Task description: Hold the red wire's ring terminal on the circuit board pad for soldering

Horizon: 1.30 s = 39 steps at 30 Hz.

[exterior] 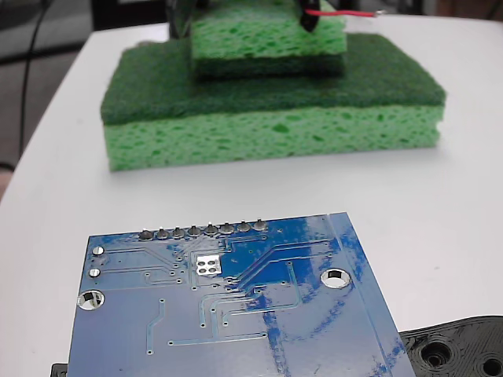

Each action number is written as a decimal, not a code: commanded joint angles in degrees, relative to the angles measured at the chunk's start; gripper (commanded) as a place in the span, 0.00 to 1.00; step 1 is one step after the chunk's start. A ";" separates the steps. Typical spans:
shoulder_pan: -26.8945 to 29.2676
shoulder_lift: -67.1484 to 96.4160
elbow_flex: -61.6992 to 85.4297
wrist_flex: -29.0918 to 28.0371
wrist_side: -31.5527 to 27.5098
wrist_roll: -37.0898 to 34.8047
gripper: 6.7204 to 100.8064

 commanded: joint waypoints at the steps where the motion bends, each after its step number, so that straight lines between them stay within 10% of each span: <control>1: 0.44 0.18 -0.26 0.00 -1.05 -0.53 0.99; 39: 0.70 0.18 -2.46 0.26 0.35 0.88 0.99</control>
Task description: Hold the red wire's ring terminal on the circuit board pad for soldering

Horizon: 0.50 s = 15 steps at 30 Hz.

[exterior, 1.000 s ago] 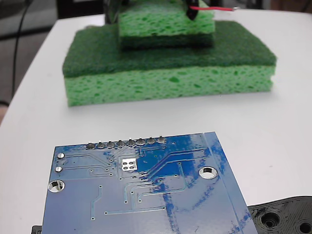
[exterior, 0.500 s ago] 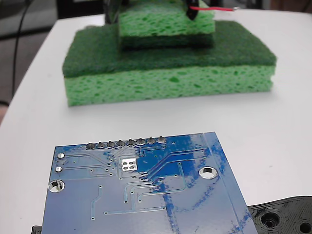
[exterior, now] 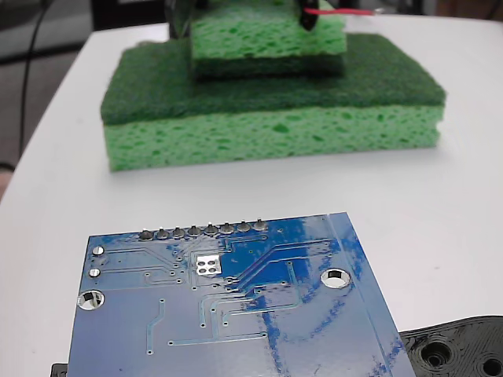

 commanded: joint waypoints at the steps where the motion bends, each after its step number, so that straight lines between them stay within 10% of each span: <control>1: 0.09 0.18 -1.76 0.09 0.62 0.18 0.99; 15: 2.99 -6.06 -8.53 -0.18 1.05 0.53 0.99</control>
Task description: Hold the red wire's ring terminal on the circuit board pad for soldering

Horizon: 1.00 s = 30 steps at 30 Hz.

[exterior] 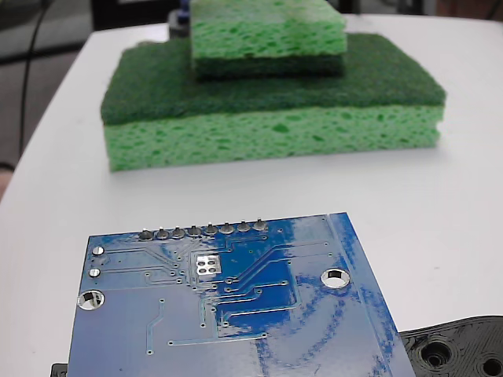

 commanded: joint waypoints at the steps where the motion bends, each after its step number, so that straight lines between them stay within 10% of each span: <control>1: 0.97 -5.45 -3.87 -1.32 -0.44 -0.79 0.99; 30: 3.96 -55.63 -44.56 1.85 1.14 -6.77 0.99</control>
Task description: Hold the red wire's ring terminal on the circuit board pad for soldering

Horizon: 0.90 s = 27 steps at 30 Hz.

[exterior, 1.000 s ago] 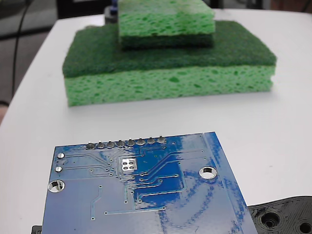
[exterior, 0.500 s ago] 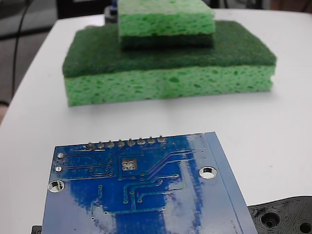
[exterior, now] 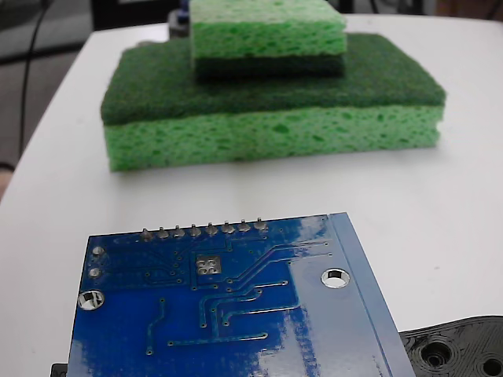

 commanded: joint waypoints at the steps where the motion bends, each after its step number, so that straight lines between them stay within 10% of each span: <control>1: 0.00 -2.29 -3.16 1.14 1.14 0.00 0.99; 27: -1.41 -12.13 -9.14 5.10 4.83 1.49 0.99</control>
